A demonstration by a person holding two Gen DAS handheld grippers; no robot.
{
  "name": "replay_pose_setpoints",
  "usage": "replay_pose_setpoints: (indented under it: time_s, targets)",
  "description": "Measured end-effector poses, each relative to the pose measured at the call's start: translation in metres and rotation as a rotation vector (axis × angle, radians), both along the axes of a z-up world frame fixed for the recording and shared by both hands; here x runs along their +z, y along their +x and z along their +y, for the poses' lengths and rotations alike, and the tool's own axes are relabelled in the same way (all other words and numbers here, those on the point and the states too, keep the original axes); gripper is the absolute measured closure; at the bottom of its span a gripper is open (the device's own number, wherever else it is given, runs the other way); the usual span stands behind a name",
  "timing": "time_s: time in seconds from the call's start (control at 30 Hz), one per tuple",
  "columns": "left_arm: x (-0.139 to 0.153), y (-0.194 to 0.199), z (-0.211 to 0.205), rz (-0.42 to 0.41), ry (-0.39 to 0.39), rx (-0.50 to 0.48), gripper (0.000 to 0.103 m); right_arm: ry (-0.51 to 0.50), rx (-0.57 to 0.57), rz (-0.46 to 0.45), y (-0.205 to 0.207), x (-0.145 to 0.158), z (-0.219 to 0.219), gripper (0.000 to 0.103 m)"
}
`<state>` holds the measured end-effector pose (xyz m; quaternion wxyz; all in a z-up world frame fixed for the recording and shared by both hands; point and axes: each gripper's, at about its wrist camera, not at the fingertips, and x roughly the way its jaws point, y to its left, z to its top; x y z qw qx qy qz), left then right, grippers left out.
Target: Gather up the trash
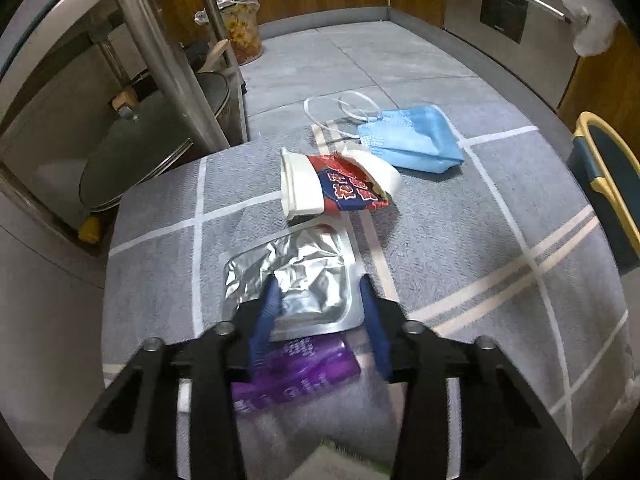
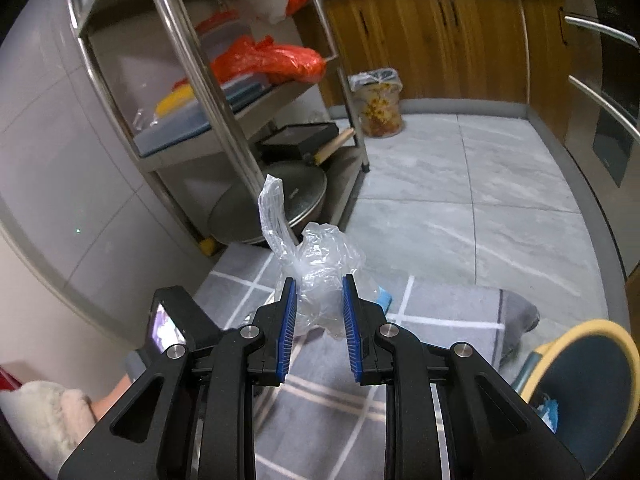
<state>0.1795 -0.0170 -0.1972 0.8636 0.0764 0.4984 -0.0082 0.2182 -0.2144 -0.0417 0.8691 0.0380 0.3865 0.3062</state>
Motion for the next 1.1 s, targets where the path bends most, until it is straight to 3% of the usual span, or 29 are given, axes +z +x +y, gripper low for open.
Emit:
replay_pose_setpoints:
  time_s: [0.1, 0.37, 0.73, 1.1]
  targets:
    - [0.013, -0.007, 0.004, -0.023, -0.010, -0.004, 0.084, 0.031, -0.025, 0.008, -0.005, 0.003, -0.009, 0.079]
    - [0.056, -0.025, 0.024, -0.091, -0.067, 0.020, 0.098, 0.096, -0.058, 0.000, -0.004, 0.015, -0.017, 0.079]
    - [0.120, -0.039, 0.035, -0.247, -0.226, 0.036, 0.102, 0.090, -0.105, -0.001, -0.003, 0.023, -0.028, 0.080]
    - [0.145, -0.026, -0.045, -0.299, -0.300, -0.148, 0.102, 0.066, -0.257, 0.019, -0.009, 0.023, -0.096, 0.080]
